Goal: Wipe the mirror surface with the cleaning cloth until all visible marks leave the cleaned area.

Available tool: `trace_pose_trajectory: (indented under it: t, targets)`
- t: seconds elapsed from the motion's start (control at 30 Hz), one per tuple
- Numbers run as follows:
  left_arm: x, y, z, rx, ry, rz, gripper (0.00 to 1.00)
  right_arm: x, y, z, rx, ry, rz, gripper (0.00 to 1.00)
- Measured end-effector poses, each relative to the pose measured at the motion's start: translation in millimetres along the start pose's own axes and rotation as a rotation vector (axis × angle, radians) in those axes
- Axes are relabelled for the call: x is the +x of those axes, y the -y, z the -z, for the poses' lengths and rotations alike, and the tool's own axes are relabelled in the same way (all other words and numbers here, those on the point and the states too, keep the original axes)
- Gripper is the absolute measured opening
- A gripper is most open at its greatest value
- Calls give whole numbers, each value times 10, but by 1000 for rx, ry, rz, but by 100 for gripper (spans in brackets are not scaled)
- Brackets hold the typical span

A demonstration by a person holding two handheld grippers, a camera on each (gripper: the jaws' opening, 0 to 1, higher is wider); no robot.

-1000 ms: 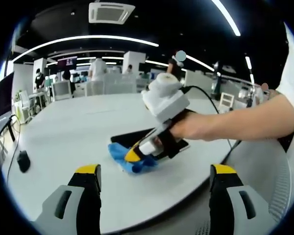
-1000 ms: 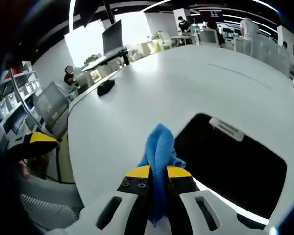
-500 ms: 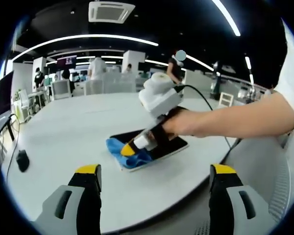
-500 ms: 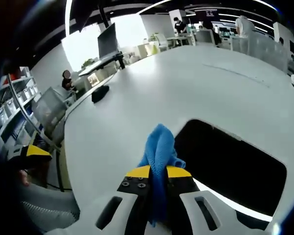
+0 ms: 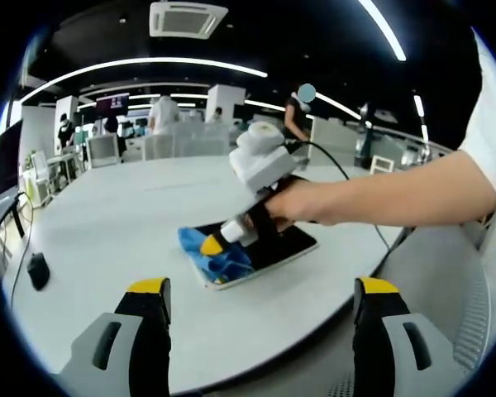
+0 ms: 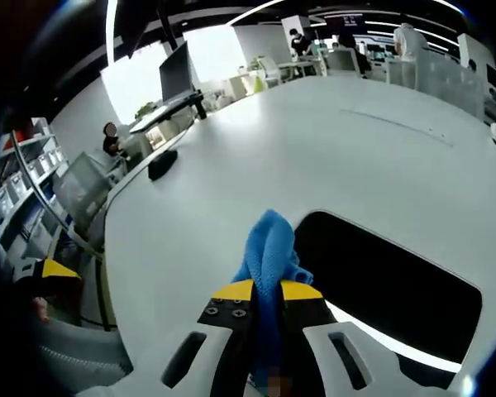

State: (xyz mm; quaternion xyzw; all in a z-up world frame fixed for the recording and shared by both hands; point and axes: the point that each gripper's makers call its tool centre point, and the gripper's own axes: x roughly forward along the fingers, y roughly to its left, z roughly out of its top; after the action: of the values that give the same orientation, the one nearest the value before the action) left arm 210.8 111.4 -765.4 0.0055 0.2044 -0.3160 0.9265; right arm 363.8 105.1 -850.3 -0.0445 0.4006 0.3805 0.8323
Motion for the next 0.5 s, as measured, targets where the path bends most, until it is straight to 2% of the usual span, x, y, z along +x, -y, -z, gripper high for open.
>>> trace_pose_trajectory:
  t: [0.5]
  targets:
    - [2,6,3,4,-8,1,92,92,154,-131,-15,-1,18,5]
